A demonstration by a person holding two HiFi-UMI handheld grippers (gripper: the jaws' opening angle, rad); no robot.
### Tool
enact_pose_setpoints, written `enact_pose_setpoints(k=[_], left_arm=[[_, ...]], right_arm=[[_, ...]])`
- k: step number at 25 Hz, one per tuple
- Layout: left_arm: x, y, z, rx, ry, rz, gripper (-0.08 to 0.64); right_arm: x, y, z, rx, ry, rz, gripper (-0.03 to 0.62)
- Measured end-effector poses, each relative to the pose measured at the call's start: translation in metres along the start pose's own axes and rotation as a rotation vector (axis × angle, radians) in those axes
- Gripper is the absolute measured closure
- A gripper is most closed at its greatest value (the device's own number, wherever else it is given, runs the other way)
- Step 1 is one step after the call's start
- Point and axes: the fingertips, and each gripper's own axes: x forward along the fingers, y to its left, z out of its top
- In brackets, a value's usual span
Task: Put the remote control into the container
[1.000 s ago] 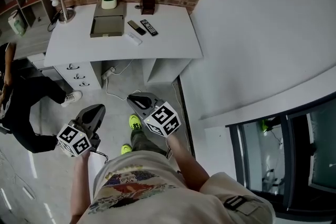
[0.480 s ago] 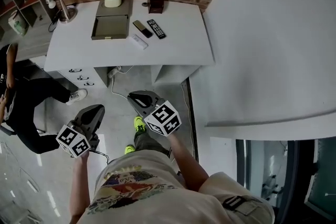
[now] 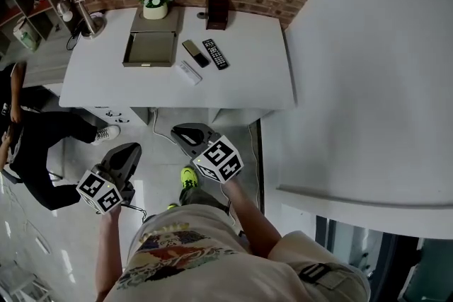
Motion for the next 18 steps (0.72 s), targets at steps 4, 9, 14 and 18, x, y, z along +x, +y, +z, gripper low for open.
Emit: enact_pose_setpoints(k=[4, 9, 14, 18], left_arm=[[0.021, 0.008, 0.007, -0.001, -0.002, 0.018, 0.555], [0.046, 0.012, 0.011, 0.006, 0.008, 0.022, 0.555], [0.063, 0.011, 0.01, 0.009, 0.028, 0.002, 0.555], [0.075, 0.013, 0.016, 0.015, 0.031, 0.003, 0.555]], right_arm=[[0.002, -0.022, 0.003, -0.002, 0.01, 0.029, 0.579], [0.007, -0.042, -0.002, -0.004, 0.022, 0.045, 0.578], [0.006, -0.05, -0.003, 0.009, 0.019, 0.053, 0.578], [0.005, -0.06, -0.004, 0.018, 0.024, 0.052, 0.578]])
